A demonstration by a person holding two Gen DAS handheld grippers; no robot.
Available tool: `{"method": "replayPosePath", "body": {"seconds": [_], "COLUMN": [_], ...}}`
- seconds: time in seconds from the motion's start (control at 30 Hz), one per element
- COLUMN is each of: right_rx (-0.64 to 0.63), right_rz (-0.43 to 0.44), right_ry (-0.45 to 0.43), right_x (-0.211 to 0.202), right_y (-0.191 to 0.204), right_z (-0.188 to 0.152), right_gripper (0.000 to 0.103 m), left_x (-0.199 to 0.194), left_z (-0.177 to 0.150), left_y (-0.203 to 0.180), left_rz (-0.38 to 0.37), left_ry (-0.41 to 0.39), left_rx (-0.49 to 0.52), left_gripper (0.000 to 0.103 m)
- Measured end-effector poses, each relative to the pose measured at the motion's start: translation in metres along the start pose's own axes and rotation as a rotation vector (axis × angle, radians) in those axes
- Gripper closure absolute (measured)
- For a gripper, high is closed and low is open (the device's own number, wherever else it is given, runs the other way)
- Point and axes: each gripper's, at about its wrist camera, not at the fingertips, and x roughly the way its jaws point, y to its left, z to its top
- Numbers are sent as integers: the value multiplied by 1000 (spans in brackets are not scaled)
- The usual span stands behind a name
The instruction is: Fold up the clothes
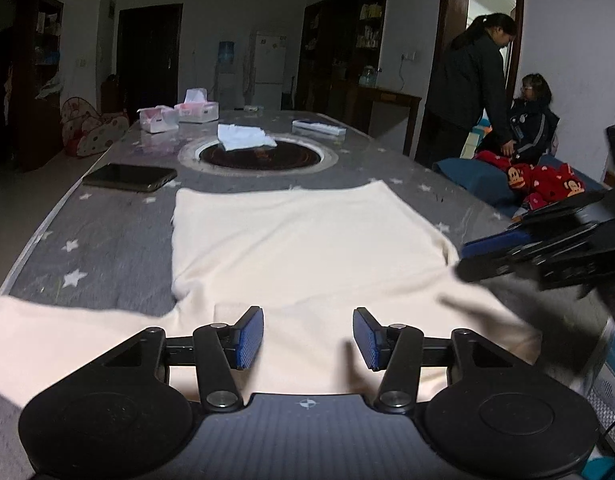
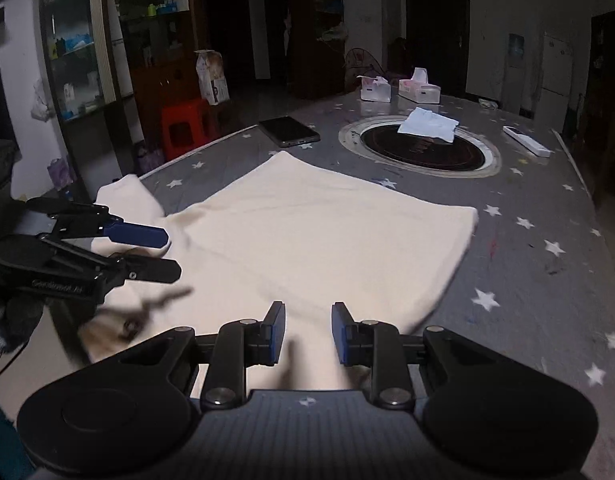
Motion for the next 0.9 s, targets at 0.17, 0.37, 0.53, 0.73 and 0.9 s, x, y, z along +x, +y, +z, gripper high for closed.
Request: {"method": "replayPosePath", "body": {"seconds": [0.17, 0.37, 0.53, 0.73, 0.9], "right_rx": [34, 24, -16, -32, -39], "right_rz": [-34, -26, 17, 18, 29], "right_ry": [49, 18, 22, 41, 13], "right_x": [27, 17, 17, 22, 12], "right_y": [-10, -5, 8, 17, 23], "right_z": [-7, -5, -9, -12, -9], "right_gripper": [79, 76, 66, 56, 53], "left_x": [18, -2, -21, -39, -47], "left_z": [-5, -7, -10, -13, -21], "left_y": [15, 24, 52, 106, 155], "left_rz": [27, 64, 211, 505, 688], "left_ry": [32, -5, -41, -70, -45], "left_rx": [-35, -68, -163, -287, -416], "left_gripper": [55, 58, 58, 49, 42]}}
